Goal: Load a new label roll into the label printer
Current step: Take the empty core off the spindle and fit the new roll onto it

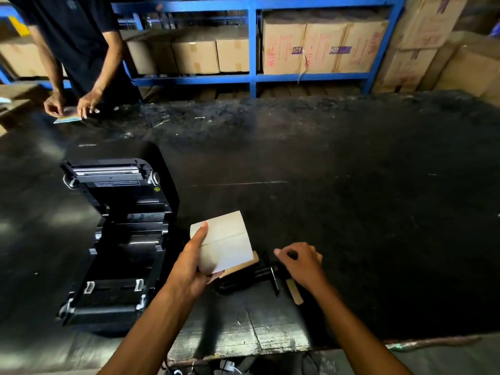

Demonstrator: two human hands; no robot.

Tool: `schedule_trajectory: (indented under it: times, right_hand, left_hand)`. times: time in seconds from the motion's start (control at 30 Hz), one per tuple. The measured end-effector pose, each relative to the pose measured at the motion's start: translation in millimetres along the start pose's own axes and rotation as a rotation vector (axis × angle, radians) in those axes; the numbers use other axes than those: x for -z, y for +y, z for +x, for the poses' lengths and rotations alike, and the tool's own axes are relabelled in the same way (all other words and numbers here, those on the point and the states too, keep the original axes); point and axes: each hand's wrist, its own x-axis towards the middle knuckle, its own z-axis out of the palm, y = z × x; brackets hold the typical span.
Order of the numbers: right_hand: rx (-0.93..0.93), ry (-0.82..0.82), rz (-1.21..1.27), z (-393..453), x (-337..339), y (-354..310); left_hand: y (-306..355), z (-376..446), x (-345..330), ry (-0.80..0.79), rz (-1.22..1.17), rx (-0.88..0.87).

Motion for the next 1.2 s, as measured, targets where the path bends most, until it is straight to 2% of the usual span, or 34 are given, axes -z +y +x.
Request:
schedule_trajectory:
  times: [0.1,0.2,0.3,0.43,0.53,0.6,0.67,0.8,1.03,1.2]
  right_hand:
    - [0.039,-0.117,-0.176,-5,-16,-15]
    - [0.101,-0.165,-0.153,-9,-19,-16]
    - [0.064,-0.144,0.099,-11,-2,-19]
    - [-0.010,0.058,0.267,5,40,-25]
    - [-0.064,0.189,0.519,14,65,-31]
    - [-0.069,0.181,0.700,12,71,-38]
    - [-0.068,0.135,0.774,6,69,-45]
    - [0.012,0.122,0.734,-3,66,-53]
    - [0.268,0.262,0.602,-7,75,-66]
    - [0.380,0.321,0.501,-7,78,-73]
  left_hand:
    - [0,-1,6,0.046,0.005,-0.002]
    - [-1,-4,12,0.079,-0.023,-0.020]
    - [2,-7,17,0.123,-0.073,-0.046]
    - [7,-7,16,0.157,-0.108,-0.063]
    - [10,-8,11,0.119,-0.149,-0.025]
    - [10,-7,7,0.094,-0.154,-0.008]
    - [9,-8,4,0.084,-0.150,-0.003]
    - [5,-11,2,0.079,-0.148,-0.034]
    - [16,-20,0,0.066,-0.073,-0.160]
    - [27,-25,0,0.088,-0.055,-0.218]
